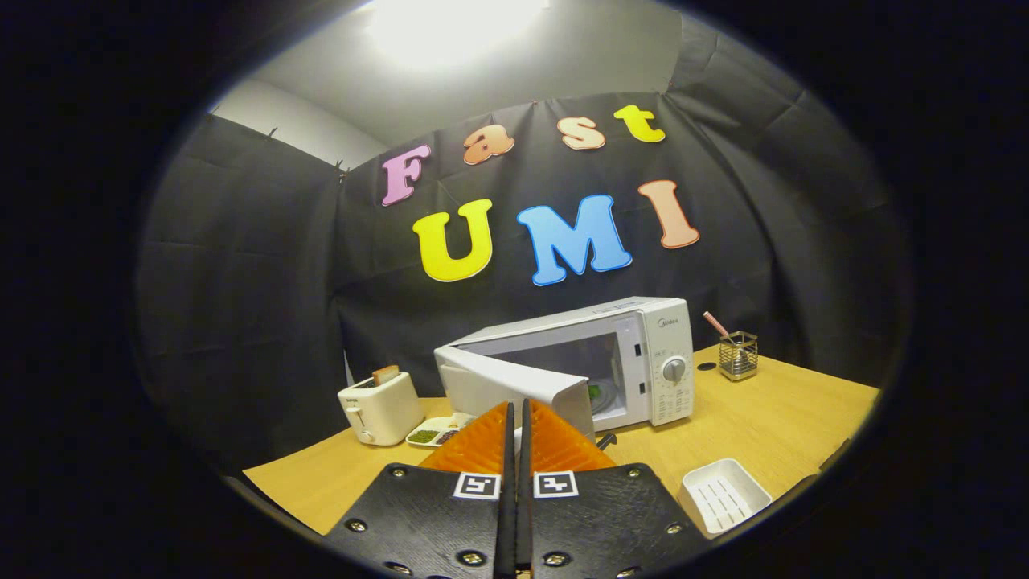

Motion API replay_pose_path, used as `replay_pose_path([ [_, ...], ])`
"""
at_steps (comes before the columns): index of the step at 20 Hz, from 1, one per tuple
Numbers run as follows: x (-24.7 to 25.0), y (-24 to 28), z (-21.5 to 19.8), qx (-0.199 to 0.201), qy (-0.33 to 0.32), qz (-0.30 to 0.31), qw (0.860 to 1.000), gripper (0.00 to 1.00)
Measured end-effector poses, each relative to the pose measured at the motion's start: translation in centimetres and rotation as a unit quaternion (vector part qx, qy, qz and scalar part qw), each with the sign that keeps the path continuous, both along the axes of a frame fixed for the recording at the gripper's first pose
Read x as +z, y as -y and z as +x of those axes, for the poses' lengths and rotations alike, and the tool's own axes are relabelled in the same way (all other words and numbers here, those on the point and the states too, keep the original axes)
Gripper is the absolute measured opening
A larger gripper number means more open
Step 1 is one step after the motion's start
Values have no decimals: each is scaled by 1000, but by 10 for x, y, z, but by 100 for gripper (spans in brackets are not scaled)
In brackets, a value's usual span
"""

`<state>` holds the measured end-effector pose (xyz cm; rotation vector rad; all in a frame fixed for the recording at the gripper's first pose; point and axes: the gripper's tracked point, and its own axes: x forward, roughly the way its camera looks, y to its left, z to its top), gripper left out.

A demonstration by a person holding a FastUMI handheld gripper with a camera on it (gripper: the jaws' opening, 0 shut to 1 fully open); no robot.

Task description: Open the microwave, put the food inside, and close the microwave door.

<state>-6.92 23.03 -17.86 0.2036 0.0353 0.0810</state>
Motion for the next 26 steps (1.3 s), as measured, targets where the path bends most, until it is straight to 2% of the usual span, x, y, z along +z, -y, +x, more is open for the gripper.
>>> replay_pose_path([
  [7, -4, 48, 40, -58, -2, -25, 998, 1],
  [15, -8, 80, 83, -93, -4, -80, 992, 1],
  [20, -10, 100, 119, -89, -18, -58, 994, 1],
  [26, -15, 118, 164, -90, -24, -79, 993, 1],
])
